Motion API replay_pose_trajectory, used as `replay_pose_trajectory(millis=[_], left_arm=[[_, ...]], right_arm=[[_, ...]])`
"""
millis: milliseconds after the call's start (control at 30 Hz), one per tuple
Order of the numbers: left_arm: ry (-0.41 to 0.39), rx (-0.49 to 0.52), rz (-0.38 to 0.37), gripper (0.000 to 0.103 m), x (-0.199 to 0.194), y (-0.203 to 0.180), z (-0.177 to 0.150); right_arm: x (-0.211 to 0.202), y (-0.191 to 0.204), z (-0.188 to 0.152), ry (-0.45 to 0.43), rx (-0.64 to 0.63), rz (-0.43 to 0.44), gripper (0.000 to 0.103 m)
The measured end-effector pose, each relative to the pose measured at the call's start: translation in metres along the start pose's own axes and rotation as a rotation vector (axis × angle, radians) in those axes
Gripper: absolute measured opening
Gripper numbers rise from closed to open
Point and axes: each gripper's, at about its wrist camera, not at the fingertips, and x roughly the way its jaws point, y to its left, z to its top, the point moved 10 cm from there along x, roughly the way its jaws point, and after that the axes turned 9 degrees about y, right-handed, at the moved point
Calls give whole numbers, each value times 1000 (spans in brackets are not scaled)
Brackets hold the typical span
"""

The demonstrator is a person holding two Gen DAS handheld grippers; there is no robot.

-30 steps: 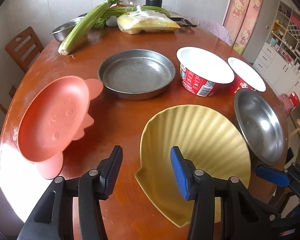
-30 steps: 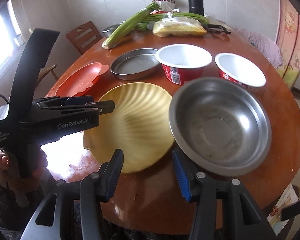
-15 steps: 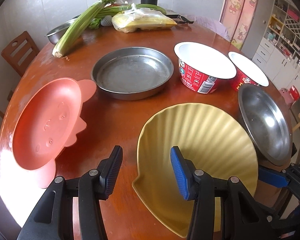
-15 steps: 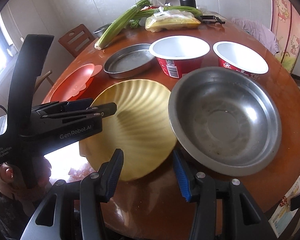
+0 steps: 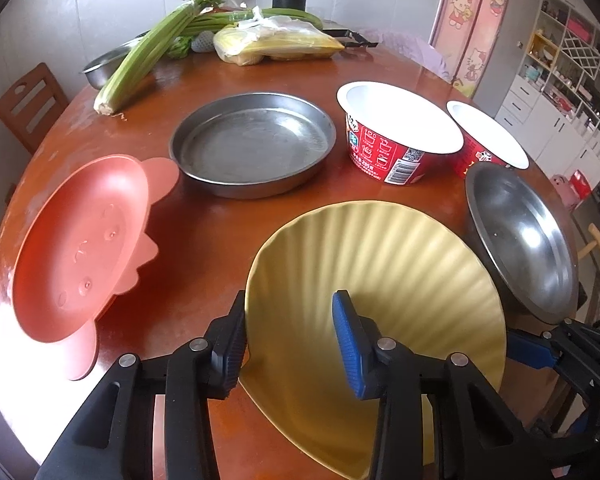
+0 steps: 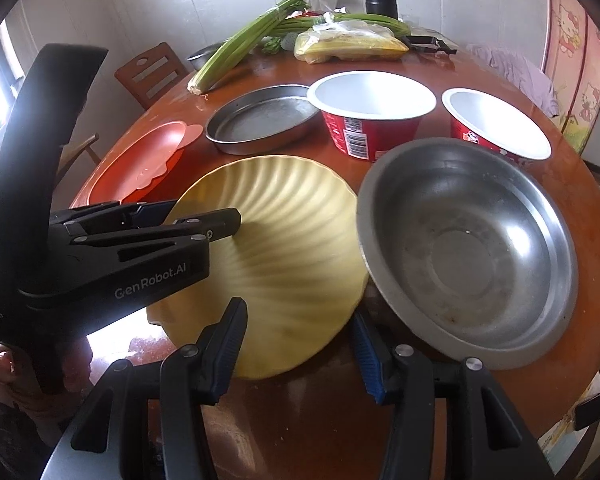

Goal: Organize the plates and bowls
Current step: 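Lift the yellow plate with the left tool and carry it over the orange plate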

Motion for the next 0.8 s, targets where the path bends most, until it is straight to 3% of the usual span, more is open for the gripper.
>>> replay_pose_trajectory(millis=[300, 800], left_arm=[[-9, -19, 8, 42, -15, 11, -12], [-108, -83, 37, 42, -61, 47, -20]], right_arm=[[-2, 12, 1, -4, -35, -1, 52], [-17, 52, 19, -58, -140, 12, 52]])
